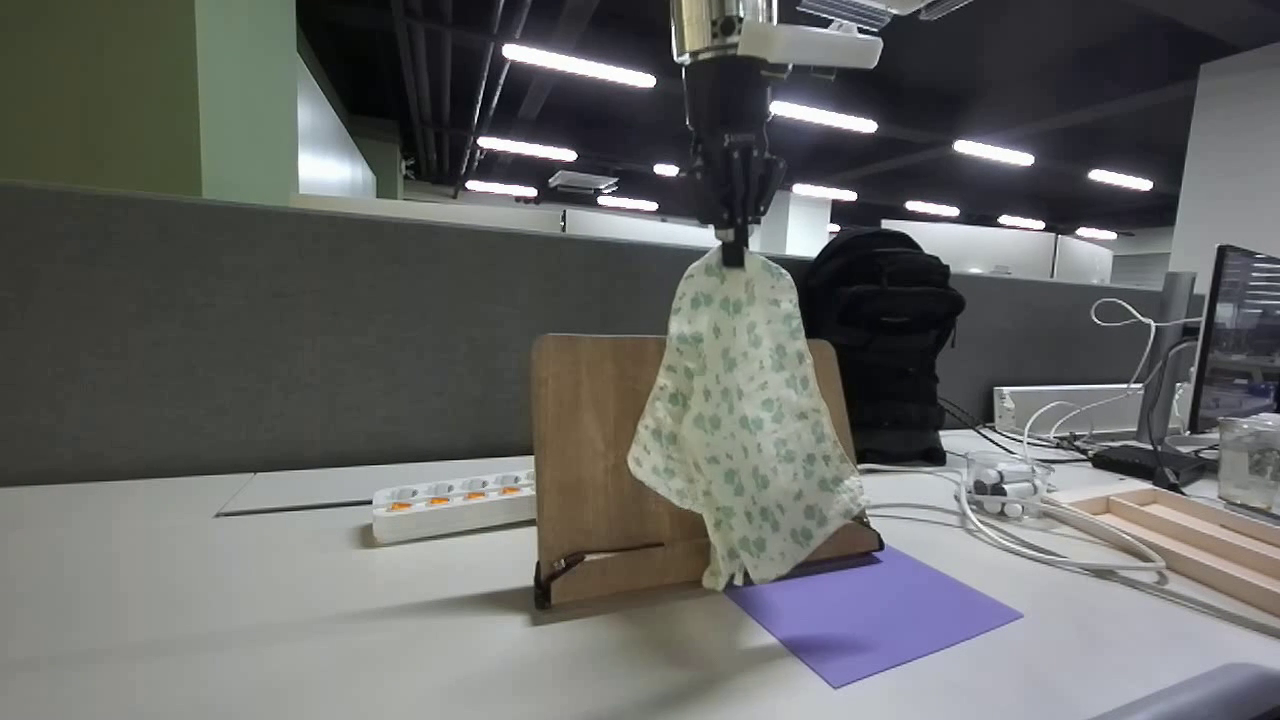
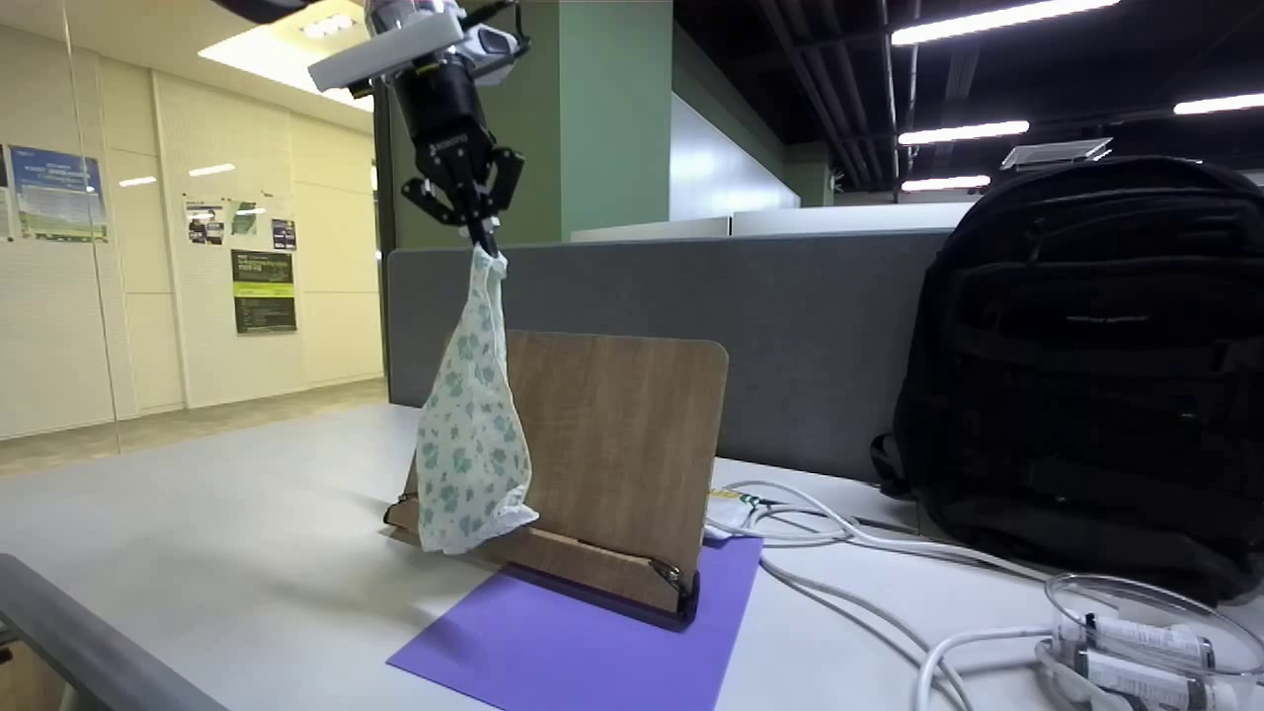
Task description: Hang the cloth on the wooden thing
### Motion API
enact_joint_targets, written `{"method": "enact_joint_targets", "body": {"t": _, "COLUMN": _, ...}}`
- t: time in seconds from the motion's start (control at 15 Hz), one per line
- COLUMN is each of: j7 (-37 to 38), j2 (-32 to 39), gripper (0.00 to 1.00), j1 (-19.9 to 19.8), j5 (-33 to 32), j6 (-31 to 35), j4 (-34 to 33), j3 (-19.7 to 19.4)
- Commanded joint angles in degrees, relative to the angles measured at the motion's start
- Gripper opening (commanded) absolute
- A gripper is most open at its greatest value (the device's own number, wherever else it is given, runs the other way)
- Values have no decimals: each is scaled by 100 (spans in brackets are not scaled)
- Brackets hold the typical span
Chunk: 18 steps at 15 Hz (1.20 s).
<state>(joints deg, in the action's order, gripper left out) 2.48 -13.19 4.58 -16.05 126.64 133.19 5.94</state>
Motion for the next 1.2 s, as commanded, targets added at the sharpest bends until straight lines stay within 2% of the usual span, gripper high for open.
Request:
{"method": "enact_joint_targets", "body": {"t": 0.0, "j7": -8, "j2": -8, "gripper": 1, "j1": -16, "j5": 10, "j6": -203, "j4": -153, "j3": 38}}
{"method": "enact_joint_targets", "body": {"t": 0.33, "j7": -6, "j2": 42, "gripper": 0, "j1": -12, "j5": 8, "j6": -317, "j4": -255, "j3": 51}}
{"method": "enact_joint_targets", "body": {"t": 0.47, "j7": 230, "j2": 208, "gripper": 0, "j1": -134, "j5": -253, "j6": -279, "j4": -401, "j3": 45}}
{"method": "enact_joint_targets", "body": {"t": 0.87, "j7": 1757, "j2": 1071, "gripper": 0, "j1": -640, "j5": -1497, "j6": -369, "j4": -1151, "j3": -66}}
{"method": "enact_joint_targets", "body": {"t": 1.13, "j7": 2446, "j2": 1639, "gripper": 0, "j1": -569, "j5": -1737, "j6": -347, "j4": -1750, "j3": -234}}
